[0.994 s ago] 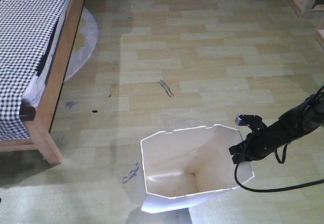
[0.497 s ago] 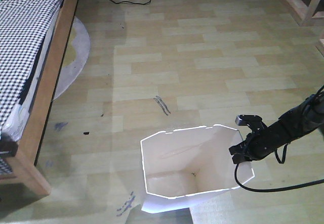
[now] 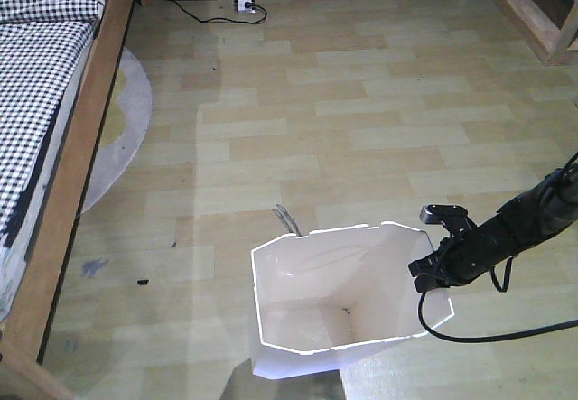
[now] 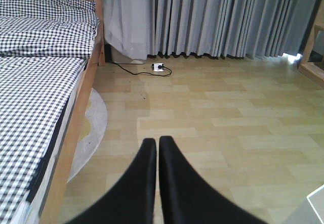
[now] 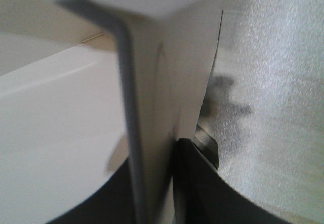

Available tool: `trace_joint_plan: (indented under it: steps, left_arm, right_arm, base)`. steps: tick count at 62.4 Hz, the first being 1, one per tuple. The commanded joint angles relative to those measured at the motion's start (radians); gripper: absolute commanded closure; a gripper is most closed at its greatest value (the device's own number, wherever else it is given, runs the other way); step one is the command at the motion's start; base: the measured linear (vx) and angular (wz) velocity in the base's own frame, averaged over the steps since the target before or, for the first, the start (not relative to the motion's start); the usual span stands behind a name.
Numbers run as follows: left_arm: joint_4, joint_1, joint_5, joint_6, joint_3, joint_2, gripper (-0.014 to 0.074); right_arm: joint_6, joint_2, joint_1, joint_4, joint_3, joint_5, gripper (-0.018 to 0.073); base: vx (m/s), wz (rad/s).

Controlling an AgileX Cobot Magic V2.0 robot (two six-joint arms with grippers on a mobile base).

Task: Move trash bin to bedside with robot
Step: 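Carry the bin in the right gripper as the base drives toward the bed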

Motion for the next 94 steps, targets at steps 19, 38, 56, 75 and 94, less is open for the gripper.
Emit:
trace_joint_plan:
  steps: [19,38,56,75,94]
  left_arm:
    - [-0.004,0.0,-0.069,-0.006,0.019,-0.014,0.0602]
    - [-0.004,0.0,-0.069,-0.006,0.019,-0.014,0.0602]
    - [-0.004,0.0,-0.069,-0.006,0.019,-0.014,0.0602]
    - [-0.004,0.0,-0.069,-0.006,0.019,-0.014,0.0602]
    - [-0.004,0.0,-0.069,-0.006,0.019,-0.014,0.0602]
  right_arm:
    - [-0.008,-0.078,-0.003,0.057,-0.013,0.169,0.0564]
    - [-0.008,-0.078,-0.003,0.057,-0.013,0.169,0.0564]
    - [-0.008,-0.078,-0.003,0.057,-0.013,0.169,0.0564]
    - [-0.008,-0.078,-0.003,0.057,-0.013,0.169,0.0564]
    - [-0.008,-0.078,-0.003,0.057,-0.013,0.169,0.0564]
  base:
    - [0.33,0.01]
    - [0.3,0.01]
    - [0.32,-0.04]
    - [0.35,-0.05]
    - [0.36,0.04]
